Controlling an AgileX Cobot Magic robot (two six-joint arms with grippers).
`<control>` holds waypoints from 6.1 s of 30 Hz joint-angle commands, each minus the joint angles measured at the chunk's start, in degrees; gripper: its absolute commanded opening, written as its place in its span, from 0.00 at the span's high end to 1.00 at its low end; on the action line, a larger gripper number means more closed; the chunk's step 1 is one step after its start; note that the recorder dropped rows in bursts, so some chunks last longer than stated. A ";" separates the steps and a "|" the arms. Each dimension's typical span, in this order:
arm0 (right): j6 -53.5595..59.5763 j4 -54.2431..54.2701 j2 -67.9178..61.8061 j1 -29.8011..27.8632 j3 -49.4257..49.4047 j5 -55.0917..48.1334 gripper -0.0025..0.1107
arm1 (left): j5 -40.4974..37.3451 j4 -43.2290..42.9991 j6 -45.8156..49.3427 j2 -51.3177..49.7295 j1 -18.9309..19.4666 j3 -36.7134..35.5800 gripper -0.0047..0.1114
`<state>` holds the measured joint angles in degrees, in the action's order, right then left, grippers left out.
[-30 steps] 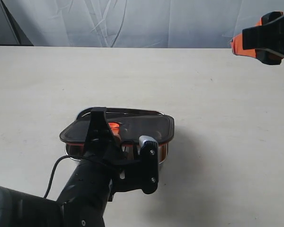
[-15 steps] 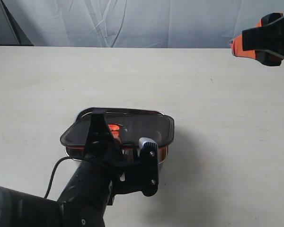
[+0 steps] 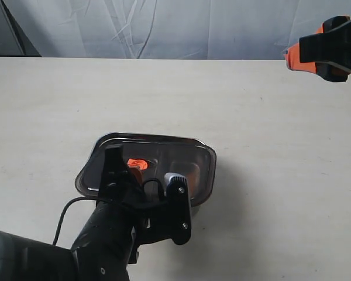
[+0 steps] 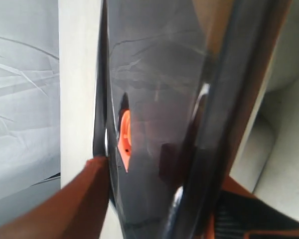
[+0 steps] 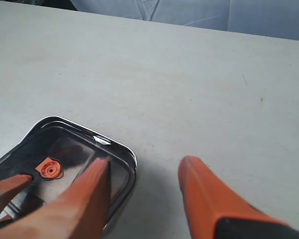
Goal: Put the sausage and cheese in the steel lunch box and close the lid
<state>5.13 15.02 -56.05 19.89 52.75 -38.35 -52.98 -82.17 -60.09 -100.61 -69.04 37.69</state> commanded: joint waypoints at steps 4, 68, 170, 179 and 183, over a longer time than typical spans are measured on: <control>0.20 -0.03 0.43 0.17 0.01 0.01 0.58 | 0.70 2.91 -0.21 -0.07 -0.22 -0.21 0.49; 6.46 20.78 -3.46 0.17 -11.27 -3.37 0.91 | 0.11 11.48 13.77 0.91 -1.95 5.17 0.45; 31.74 40.07 -28.91 5.91 -17.51 1.22 0.99 | -10.03 31.09 34.47 17.66 -1.84 7.59 0.46; 23.71 35.02 -28.56 5.35 -17.51 1.44 0.99 | -16.99 31.09 20.91 21.09 0.06 7.59 0.54; 19.71 34.95 -23.32 5.21 -15.36 1.44 0.99 | -16.99 26.99 13.77 25.23 8.55 7.59 0.76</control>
<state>26.46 50.14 -82.05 25.48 35.57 -37.05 -69.46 -52.32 -43.12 -77.35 -63.84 45.05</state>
